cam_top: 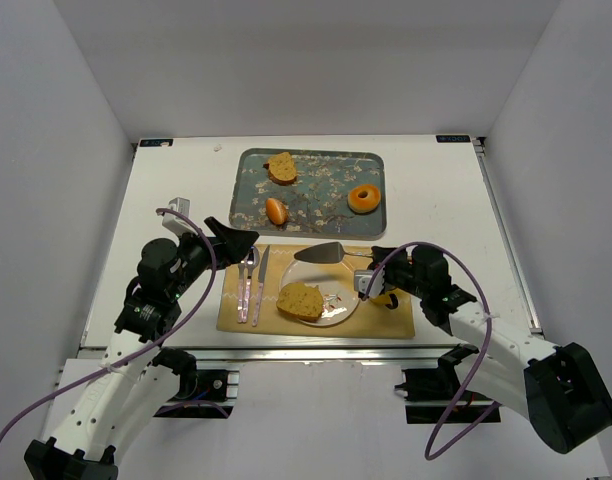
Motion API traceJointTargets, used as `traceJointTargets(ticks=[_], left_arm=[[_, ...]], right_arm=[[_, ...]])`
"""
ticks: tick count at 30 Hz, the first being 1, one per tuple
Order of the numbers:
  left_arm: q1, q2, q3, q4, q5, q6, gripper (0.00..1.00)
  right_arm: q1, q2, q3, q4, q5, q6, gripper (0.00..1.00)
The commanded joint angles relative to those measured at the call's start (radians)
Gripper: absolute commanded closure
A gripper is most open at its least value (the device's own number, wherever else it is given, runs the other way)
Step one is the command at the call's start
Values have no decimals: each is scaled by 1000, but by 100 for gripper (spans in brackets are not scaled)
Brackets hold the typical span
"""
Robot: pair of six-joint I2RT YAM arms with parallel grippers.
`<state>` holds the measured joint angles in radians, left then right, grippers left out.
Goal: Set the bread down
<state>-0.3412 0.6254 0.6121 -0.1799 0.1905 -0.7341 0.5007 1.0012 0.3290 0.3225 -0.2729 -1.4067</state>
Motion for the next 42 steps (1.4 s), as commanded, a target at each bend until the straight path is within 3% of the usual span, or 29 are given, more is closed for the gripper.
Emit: traceJointTargets(ticks=[1,3,7,11,14,18,22,28,35,36,39,40,42], left_arm=[[7,-9,3,-4,-11,-4,2],[7,-9,2,-3,-13,-4,2],[7,-7,3,-1,-13,-4,2],[7,-10,2,-3,-16,-4,2],[7,-12,-2,0,-16,-4,2],[7,-10,-8,3,-13,-2,2],[7,-4,-15,16,-16,1,2],[7,31,-14,42,-3,5,2],[5,50,-8,51,-6,9,2],[7,53,-8,51,-6,9,2],[7,54,-5,53,-10,9,2],[7,56,-5,53,-11,9,2],[7,57,-5,53,-11,9,2]], right_arm=[[2,-6,34,75,1,86,100],[2,14,80,49,24,165,100],[-14,161,304,-98,150,507,100],[-149,327,578,-351,251,918,100],[-287,428,668,-453,229,1066,100],[-450,514,687,-531,187,1127,100],[-540,524,607,-464,262,1095,100],[-599,576,539,-415,296,1100,100],[-636,689,616,-500,236,1134,100],[-648,695,620,-508,212,1131,95],[-665,697,631,-522,183,1102,63],[-668,691,633,-525,164,1089,46],[-679,662,631,-539,138,1056,30]])
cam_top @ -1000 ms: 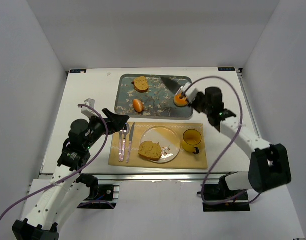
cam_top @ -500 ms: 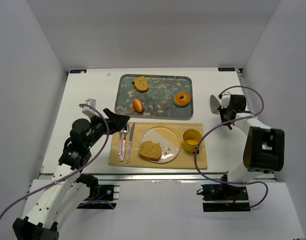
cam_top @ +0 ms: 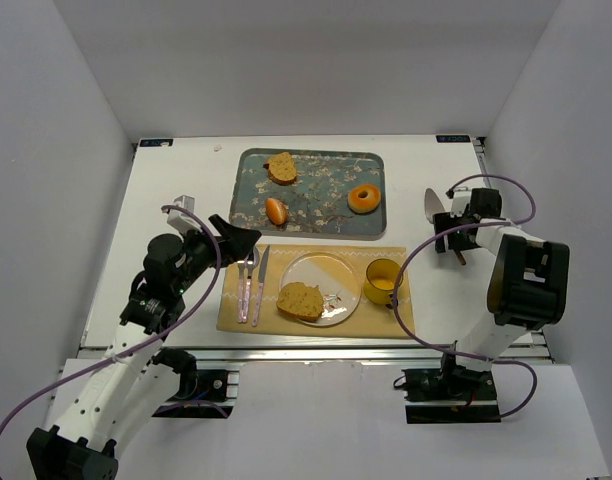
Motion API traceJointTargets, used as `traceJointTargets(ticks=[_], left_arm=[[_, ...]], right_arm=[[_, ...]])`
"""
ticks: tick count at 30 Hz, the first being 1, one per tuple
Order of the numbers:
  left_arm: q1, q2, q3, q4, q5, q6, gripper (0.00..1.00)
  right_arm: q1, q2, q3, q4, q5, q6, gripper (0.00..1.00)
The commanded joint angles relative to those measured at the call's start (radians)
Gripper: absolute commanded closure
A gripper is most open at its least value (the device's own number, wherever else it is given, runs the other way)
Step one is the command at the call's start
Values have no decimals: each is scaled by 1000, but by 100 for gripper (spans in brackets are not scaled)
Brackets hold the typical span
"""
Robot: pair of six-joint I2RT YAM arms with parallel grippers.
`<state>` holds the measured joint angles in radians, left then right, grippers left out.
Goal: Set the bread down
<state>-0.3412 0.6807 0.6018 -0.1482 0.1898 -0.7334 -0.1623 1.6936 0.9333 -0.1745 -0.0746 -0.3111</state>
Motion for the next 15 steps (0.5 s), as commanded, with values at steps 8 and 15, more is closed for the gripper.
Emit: traceJointTargets(ticks=[8,15], left_arm=[[7,36,10,42,-1,12,2],[7,103,58,55,10,40,2]], right_arm=[[-28,-175,85,-74,-177,-109,11],[-28,-129,315,-63,-236,0,10]])
